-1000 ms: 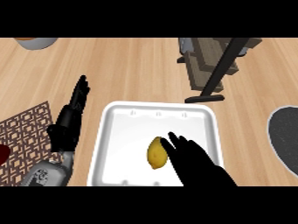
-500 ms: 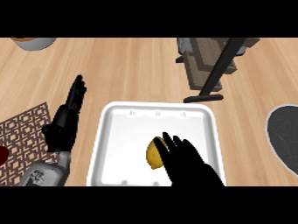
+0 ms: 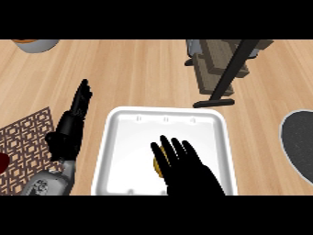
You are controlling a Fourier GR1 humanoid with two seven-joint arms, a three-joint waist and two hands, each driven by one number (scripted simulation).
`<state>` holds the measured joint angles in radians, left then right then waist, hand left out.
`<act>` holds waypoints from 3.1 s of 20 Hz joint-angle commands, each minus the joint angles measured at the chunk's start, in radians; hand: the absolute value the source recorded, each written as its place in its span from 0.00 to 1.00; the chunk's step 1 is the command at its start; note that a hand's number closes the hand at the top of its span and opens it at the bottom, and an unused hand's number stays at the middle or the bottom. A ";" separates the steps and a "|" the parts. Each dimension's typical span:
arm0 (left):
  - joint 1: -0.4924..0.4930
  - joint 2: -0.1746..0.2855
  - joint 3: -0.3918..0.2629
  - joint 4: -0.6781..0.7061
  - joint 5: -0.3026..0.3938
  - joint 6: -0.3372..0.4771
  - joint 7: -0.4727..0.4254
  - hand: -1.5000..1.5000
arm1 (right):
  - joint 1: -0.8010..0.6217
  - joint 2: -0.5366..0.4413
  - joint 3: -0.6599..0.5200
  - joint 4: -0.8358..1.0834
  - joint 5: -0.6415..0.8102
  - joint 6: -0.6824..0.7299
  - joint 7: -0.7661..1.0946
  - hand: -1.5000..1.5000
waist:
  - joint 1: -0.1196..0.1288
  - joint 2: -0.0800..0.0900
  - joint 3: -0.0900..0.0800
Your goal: Pick the lemon from the tray and place it in the tiered basket
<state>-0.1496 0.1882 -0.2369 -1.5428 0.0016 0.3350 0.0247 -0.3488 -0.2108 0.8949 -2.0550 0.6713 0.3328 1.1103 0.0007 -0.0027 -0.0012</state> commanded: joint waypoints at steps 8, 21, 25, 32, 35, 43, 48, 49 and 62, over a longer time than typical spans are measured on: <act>0.016 -0.003 0.003 -0.029 -0.032 -0.010 0.013 0.50 | 0.080 0.042 -0.020 0.076 0.166 0.064 0.115 0.00 | -0.003 -0.001 0.001; -0.056 -0.047 0.077 0.022 -0.052 -0.072 0.040 0.50 | 0.218 0.062 -0.140 0.112 0.220 0.075 -0.168 0.00 | -0.003 0.002 0.001; -0.026 -0.104 0.040 0.026 -0.115 -0.018 0.007 0.50 | 0.240 0.118 -0.120 0.249 0.277 -0.013 -0.224 0.00 | -0.001 0.003 0.001; -0.054 -0.058 0.115 -0.039 -0.093 -0.091 0.108 0.50 | 0.208 0.206 -0.164 0.332 0.300 0.014 -0.250 0.00 | 0.000 0.002 0.001; -0.037 -0.111 0.089 0.032 -0.135 -0.074 0.008 0.50 | 0.205 0.209 -0.118 0.331 0.283 -0.005 -0.200 0.00 | -0.001 0.002 0.001; -0.017 -0.092 0.130 -0.037 -0.109 -0.135 0.059 0.50 | 0.103 0.210 -0.211 0.468 0.218 -0.004 -0.237 0.00 | 0.004 0.003 0.001; 0.028 -0.126 0.138 0.047 -0.121 -0.132 -0.061 0.50 | 0.155 0.211 -0.188 0.450 0.240 -0.056 -0.265 0.00 | 0.000 0.003 0.001; -0.052 -0.125 0.136 -0.003 -0.136 -0.124 0.080 0.50 | 0.088 0.211 -0.190 0.558 0.209 -0.118 -0.270 0.00 | 0.002 0.003 0.001; 0.007 -0.145 0.147 -0.006 -0.154 -0.151 -0.003 0.50 | 0.122 0.210 -0.142 0.632 0.200 -0.247 -0.331 0.00 | 0.002 0.003 0.001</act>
<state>-0.1339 0.0538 -0.0938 -1.5593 -0.1460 0.1875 0.0326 -0.2040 -0.0073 0.7323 -1.4853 0.8966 0.1531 0.7930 0.0019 -0.0002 0.0000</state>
